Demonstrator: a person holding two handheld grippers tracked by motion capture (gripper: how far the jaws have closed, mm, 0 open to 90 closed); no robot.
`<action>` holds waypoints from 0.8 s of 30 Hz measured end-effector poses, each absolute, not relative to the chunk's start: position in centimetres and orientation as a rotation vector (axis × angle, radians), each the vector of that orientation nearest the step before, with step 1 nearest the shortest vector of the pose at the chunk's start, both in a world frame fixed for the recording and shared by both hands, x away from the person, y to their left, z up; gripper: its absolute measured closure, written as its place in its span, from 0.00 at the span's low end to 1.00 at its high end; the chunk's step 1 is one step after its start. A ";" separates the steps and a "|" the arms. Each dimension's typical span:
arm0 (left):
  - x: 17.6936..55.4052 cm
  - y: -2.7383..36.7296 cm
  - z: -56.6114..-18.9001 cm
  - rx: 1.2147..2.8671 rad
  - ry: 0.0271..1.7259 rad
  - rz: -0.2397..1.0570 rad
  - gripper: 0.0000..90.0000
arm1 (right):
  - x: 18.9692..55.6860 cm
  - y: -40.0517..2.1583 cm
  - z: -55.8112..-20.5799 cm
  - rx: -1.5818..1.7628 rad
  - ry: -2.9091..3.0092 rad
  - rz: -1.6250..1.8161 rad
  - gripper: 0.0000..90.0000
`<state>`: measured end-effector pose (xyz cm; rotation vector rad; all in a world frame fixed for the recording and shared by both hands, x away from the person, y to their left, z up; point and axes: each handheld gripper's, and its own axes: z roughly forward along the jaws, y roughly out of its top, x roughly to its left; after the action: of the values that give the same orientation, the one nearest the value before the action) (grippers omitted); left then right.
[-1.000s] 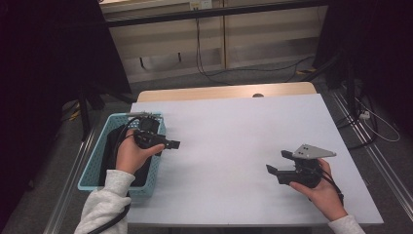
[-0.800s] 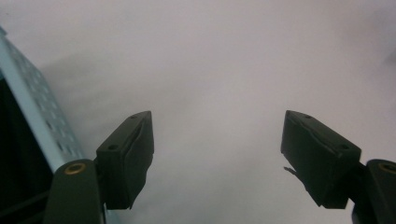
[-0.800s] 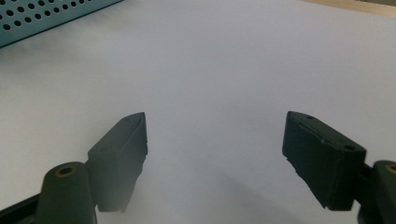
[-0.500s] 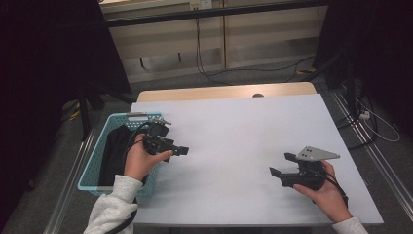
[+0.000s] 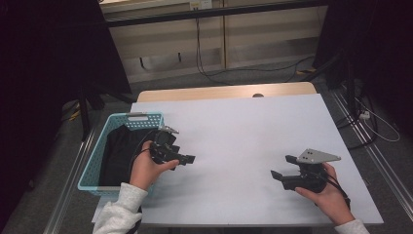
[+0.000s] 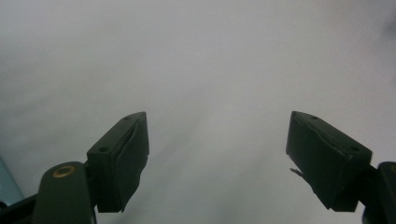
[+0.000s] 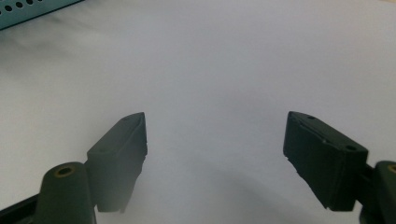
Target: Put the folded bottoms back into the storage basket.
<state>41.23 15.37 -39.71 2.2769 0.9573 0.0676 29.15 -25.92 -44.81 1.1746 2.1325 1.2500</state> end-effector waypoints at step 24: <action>39.2 14.8 -42.0 2.261 0.922 0.044 0.19 | 28.5 -26.4 -45.1 1.180 2.140 1.242 0.23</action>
<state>39.17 14.80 -41.99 2.2614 0.9217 0.0439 28.49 -26.38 -45.12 1.1802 2.1398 1.2420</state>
